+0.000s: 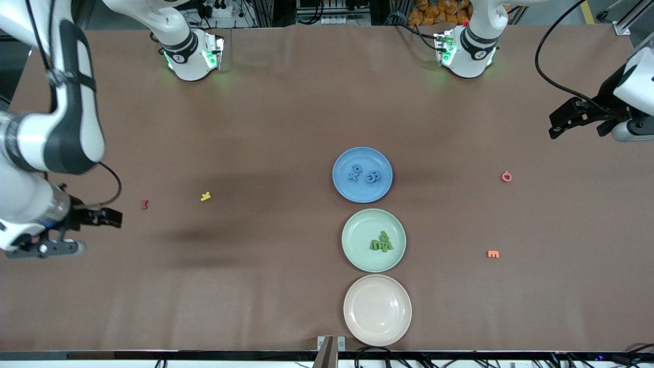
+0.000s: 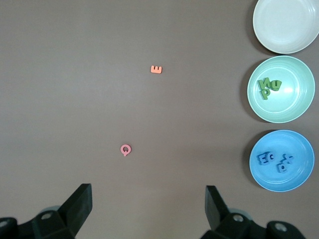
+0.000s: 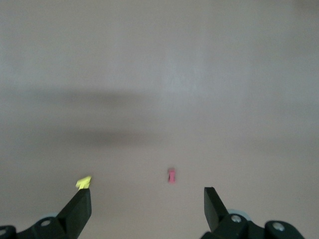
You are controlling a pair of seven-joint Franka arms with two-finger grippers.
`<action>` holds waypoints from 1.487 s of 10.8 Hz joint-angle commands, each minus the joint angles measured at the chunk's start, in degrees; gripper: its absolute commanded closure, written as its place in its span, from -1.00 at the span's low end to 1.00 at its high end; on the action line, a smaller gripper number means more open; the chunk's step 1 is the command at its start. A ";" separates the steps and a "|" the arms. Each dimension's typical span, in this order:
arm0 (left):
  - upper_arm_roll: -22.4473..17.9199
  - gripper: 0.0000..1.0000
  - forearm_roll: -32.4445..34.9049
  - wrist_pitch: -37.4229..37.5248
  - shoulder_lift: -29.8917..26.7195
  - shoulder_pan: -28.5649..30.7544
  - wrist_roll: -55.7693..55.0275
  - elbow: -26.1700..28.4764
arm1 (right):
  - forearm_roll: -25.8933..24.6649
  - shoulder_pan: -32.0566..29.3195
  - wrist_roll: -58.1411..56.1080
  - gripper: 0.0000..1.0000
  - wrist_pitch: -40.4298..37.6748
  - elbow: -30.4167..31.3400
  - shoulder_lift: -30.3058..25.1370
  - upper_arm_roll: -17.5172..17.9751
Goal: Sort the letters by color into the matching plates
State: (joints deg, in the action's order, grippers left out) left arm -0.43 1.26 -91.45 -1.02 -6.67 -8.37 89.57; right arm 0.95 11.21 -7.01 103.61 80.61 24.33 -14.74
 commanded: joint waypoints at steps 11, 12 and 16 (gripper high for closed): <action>-0.28 -1.00 0.32 -0.40 0.66 -0.54 1.51 -0.54 | -2.79 0.65 4.98 -1.00 -13.53 6.57 -20.03 0.94; -0.28 -1.00 0.32 -0.40 0.66 -0.45 1.51 -0.54 | -3.05 0.66 5.60 -1.00 -13.52 6.66 -20.03 1.02; -0.28 -1.00 0.41 -0.40 0.66 -0.54 1.51 -0.54 | -2.97 1.01 5.52 -1.00 -13.87 6.23 -20.03 1.46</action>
State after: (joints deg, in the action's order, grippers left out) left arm -0.37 1.26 -91.68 -0.49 -6.81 -8.23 89.56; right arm -0.97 11.82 -2.77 89.44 85.21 6.44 -13.86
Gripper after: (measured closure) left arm 0.000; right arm 0.000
